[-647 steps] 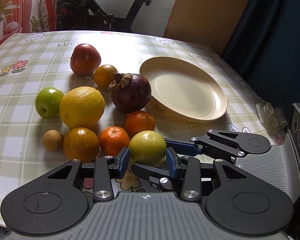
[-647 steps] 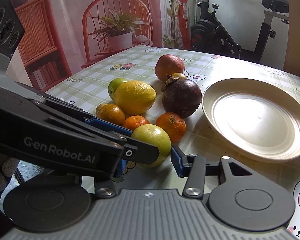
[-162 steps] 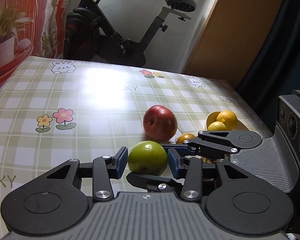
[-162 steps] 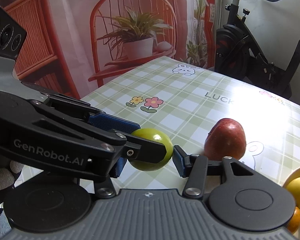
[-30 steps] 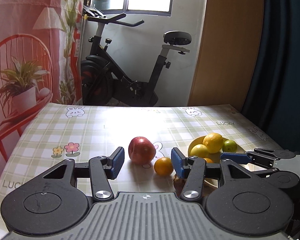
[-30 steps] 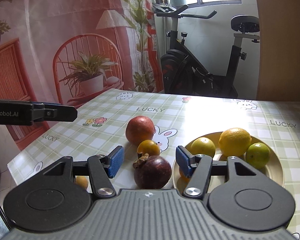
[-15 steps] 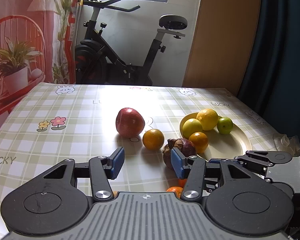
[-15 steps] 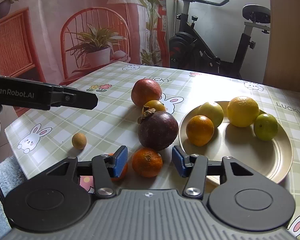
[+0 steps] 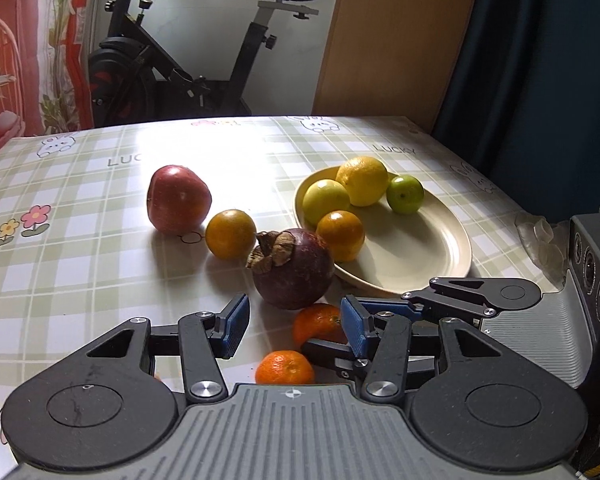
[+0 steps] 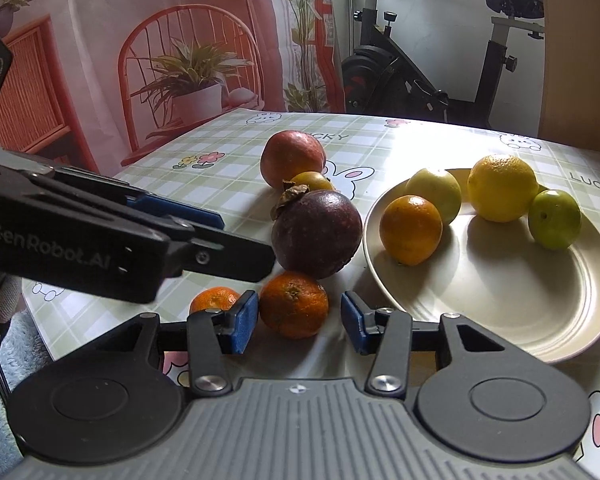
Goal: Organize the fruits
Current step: 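Move the left gripper to a small tangerine beside the mangosteen, then close the left gripper around the tangerine and lift it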
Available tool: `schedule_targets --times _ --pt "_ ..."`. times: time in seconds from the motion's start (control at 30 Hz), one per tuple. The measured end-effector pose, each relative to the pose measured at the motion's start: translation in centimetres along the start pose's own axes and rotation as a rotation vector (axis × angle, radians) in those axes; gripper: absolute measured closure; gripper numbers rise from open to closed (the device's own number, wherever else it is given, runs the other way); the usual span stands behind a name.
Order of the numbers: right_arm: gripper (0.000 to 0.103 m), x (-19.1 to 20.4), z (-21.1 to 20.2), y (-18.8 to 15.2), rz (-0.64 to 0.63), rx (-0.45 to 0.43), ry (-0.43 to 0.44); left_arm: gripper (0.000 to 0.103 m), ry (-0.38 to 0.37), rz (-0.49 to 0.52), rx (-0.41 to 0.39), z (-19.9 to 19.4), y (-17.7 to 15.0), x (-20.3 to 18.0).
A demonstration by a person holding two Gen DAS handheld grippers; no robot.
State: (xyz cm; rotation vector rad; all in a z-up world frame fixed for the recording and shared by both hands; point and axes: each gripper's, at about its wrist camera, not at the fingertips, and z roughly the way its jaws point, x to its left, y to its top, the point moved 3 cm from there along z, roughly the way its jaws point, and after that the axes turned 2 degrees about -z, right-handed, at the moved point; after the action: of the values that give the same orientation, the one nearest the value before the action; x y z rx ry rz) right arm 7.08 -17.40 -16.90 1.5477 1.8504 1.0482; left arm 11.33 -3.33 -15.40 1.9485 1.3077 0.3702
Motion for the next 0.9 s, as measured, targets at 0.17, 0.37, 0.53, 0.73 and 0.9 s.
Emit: schedule_targets --times 0.17,0.37,0.53,0.73,0.9 --pt "0.056 0.1 0.0 -0.4 -0.017 -0.016 0.015 0.050 -0.020 0.023 0.045 1.7 -0.2 -1.0" --pt "0.061 0.0 0.0 -0.6 -0.018 -0.017 0.039 0.051 -0.029 0.040 0.074 2.7 -0.5 -1.6" --pt "0.062 -0.3 0.0 -0.6 -0.008 -0.019 0.050 0.061 -0.027 0.013 0.093 3.0 -0.7 -1.2" --pt "0.062 -0.3 -0.6 -0.5 -0.006 -0.033 0.042 0.064 -0.027 0.010 0.082 2.8 -0.5 -1.4" --pt "0.062 -0.6 -1.9 0.2 -0.009 -0.079 0.020 0.064 -0.039 0.042 0.047 2.0 0.6 -2.4"
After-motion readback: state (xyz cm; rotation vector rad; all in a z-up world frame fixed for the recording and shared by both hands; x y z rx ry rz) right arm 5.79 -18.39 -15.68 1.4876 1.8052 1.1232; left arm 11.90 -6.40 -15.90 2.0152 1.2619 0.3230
